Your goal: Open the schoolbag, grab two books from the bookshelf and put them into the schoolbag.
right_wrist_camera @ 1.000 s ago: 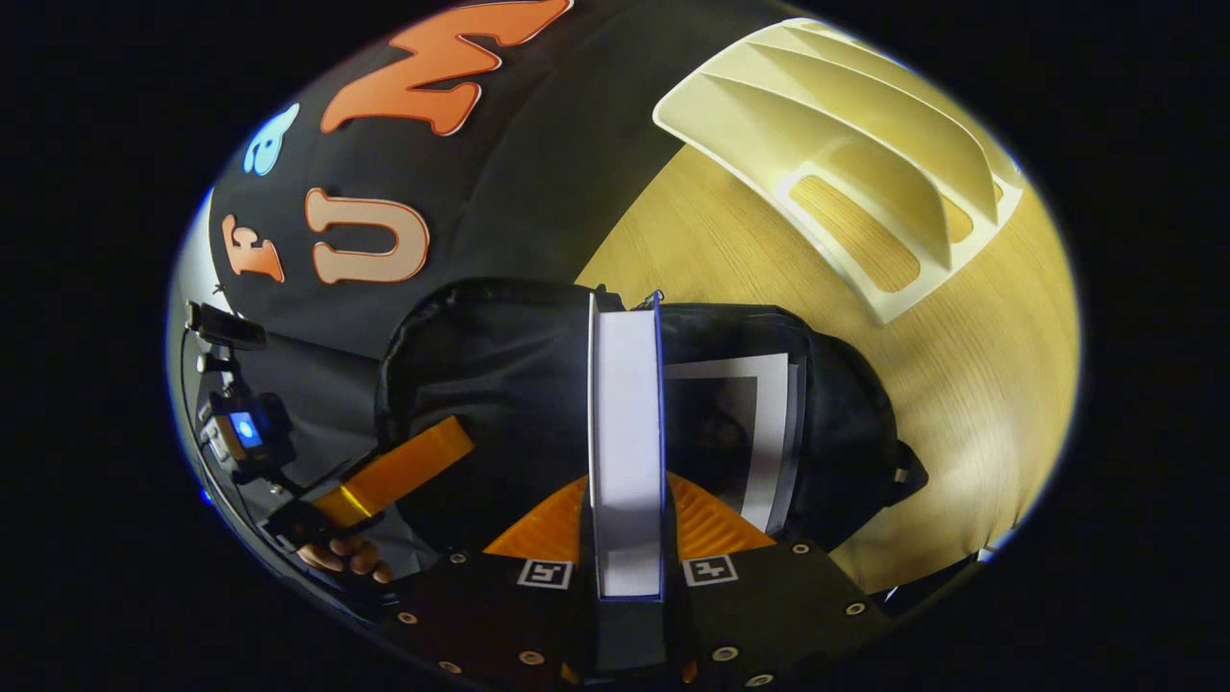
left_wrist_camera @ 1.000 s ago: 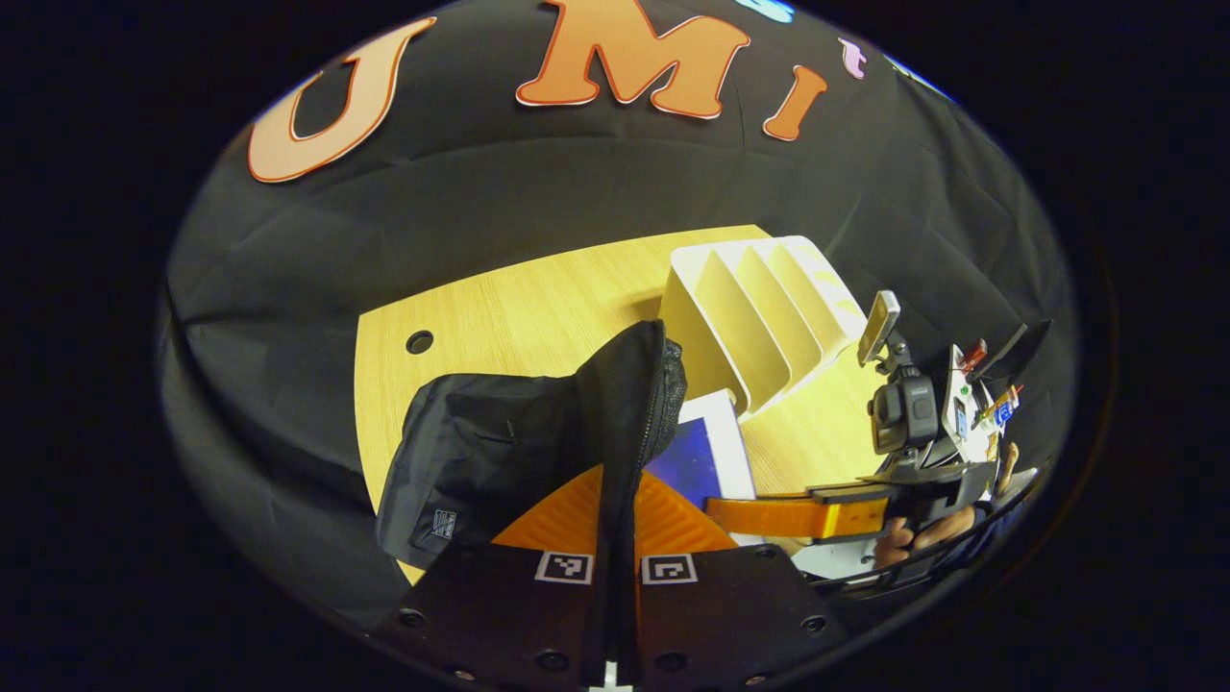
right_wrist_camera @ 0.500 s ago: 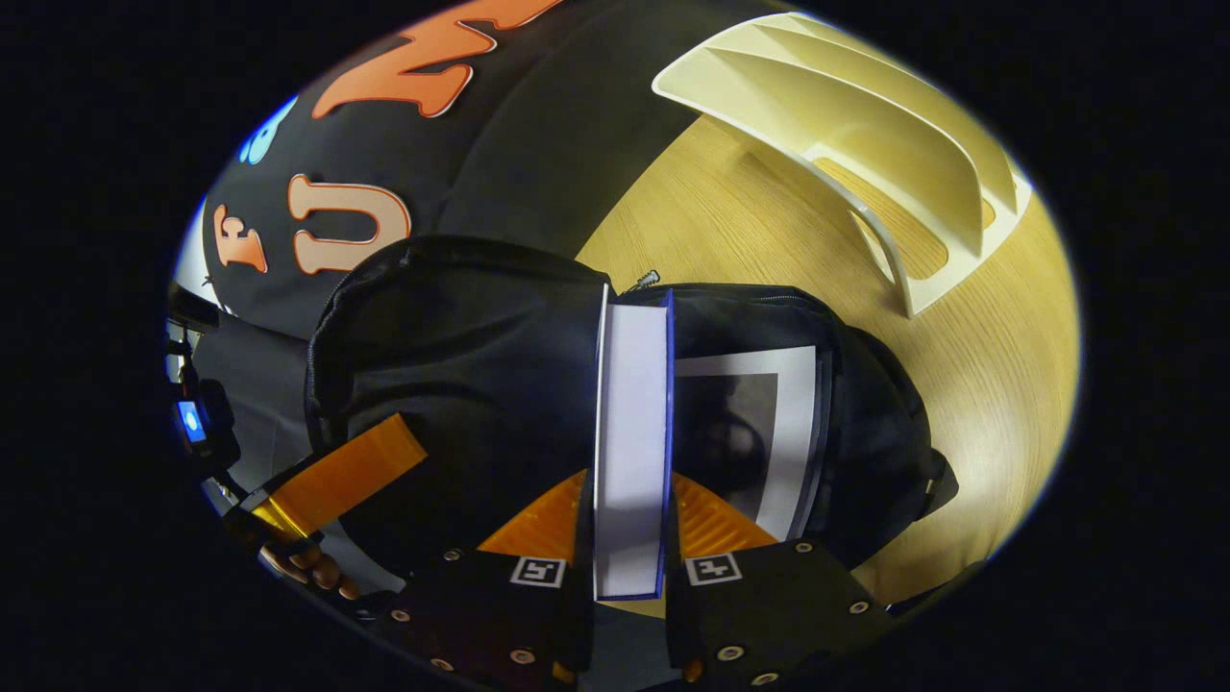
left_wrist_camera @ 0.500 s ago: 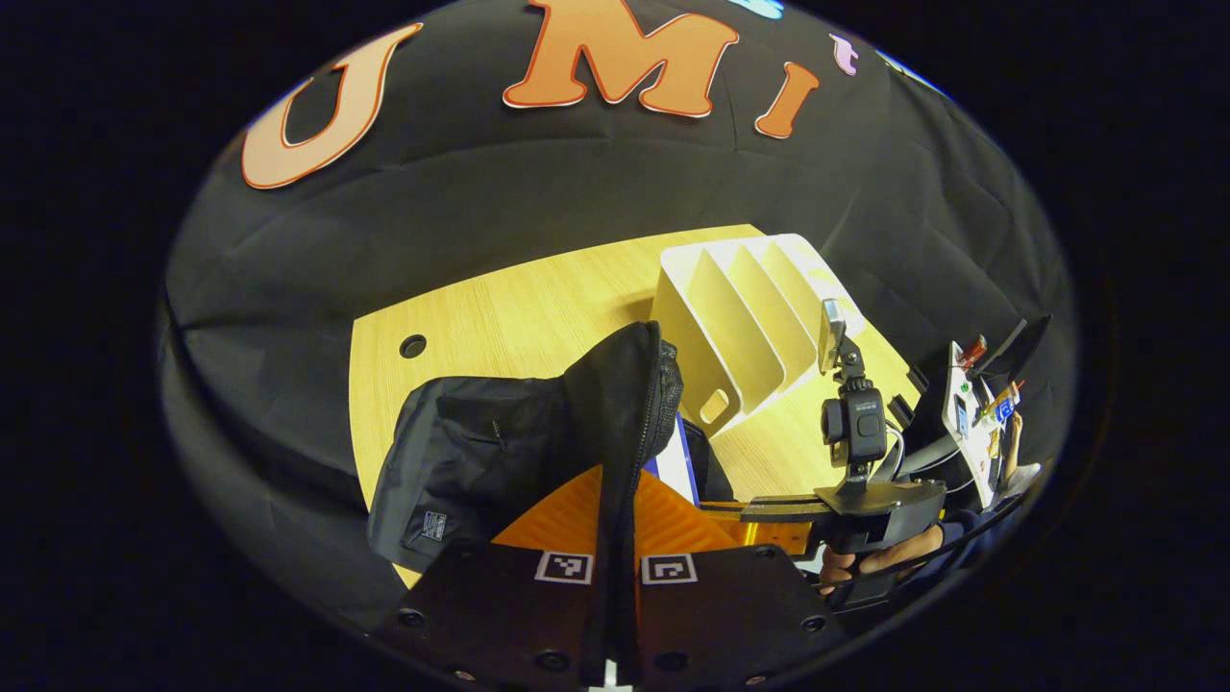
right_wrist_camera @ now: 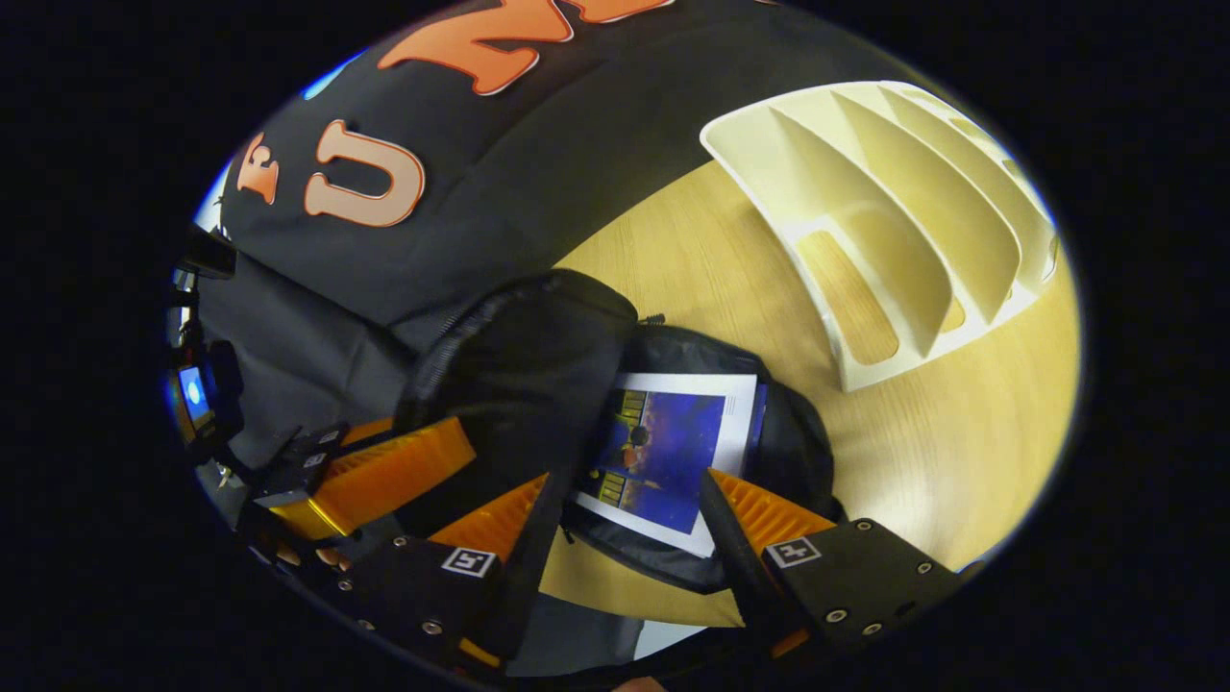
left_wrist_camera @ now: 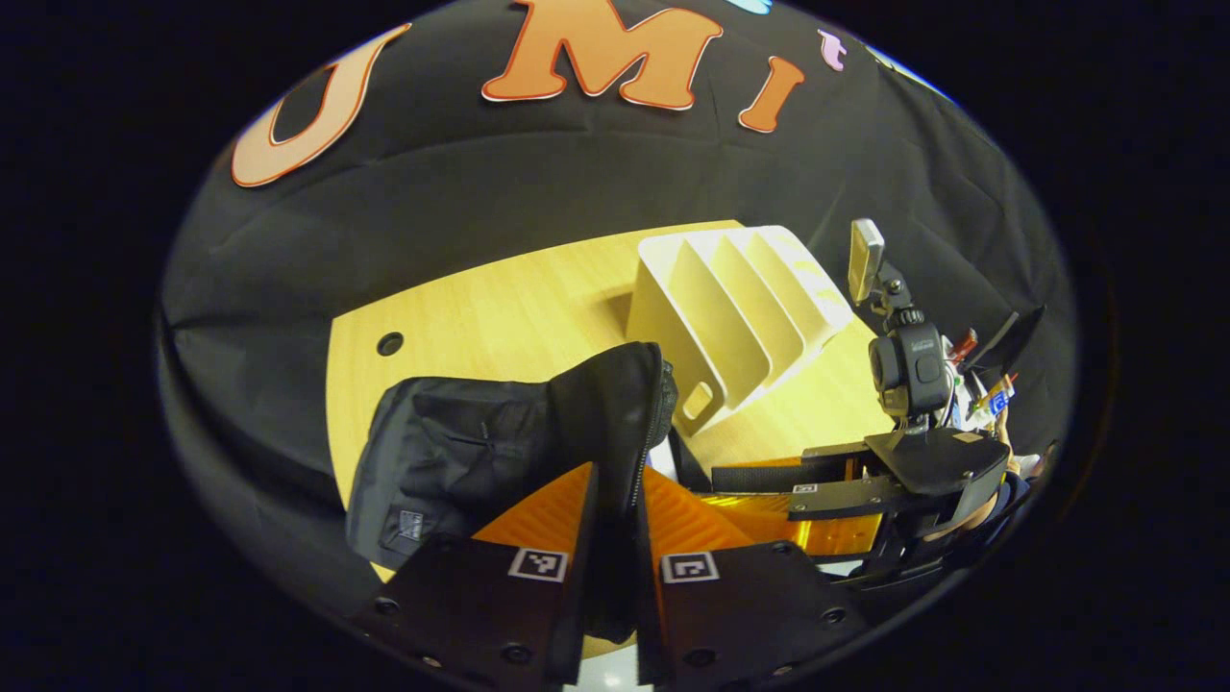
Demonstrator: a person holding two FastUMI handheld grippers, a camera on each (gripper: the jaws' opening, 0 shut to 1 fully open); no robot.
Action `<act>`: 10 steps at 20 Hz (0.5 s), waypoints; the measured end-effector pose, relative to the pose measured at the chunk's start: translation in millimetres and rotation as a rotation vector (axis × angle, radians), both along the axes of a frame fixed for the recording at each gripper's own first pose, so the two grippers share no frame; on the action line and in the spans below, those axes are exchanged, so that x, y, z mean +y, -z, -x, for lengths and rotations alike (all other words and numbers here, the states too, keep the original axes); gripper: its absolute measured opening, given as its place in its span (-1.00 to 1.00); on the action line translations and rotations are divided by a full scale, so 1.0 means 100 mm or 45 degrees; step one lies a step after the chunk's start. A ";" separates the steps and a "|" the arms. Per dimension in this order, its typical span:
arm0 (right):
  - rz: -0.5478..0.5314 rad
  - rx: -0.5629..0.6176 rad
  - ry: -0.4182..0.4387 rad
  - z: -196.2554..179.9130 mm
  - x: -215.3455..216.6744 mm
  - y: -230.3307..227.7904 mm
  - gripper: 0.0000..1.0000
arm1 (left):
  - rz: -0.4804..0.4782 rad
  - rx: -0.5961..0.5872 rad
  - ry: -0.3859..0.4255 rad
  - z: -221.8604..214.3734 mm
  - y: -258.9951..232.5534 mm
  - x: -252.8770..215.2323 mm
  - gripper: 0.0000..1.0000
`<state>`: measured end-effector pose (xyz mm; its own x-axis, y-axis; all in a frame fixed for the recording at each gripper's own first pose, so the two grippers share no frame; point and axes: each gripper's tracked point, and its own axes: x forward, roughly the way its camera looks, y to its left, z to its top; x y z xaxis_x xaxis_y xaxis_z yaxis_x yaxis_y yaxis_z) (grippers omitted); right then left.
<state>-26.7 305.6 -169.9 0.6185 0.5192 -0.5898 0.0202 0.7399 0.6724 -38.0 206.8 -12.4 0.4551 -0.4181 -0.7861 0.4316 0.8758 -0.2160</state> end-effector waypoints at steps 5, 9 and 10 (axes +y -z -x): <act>0.129 -0.102 0.110 0.01 -0.48 -0.22 0.95 | 0.061 -0.015 0.042 0.05 -0.01 -0.22 0.02; 0.209 -0.146 0.208 -0.01 -0.88 -0.38 0.96 | 0.066 -0.108 0.073 0.00 -0.14 -0.37 0.67; 0.219 -0.165 0.234 -0.02 -0.98 -0.44 0.96 | 0.062 -0.137 0.076 -0.02 -0.18 -0.43 0.88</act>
<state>-24.4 208.0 -125.6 0.7692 0.2906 -0.5691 0.0864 0.8351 0.5432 -35.8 164.0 5.2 0.5091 -0.4836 -0.7120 0.5054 0.8376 -0.2075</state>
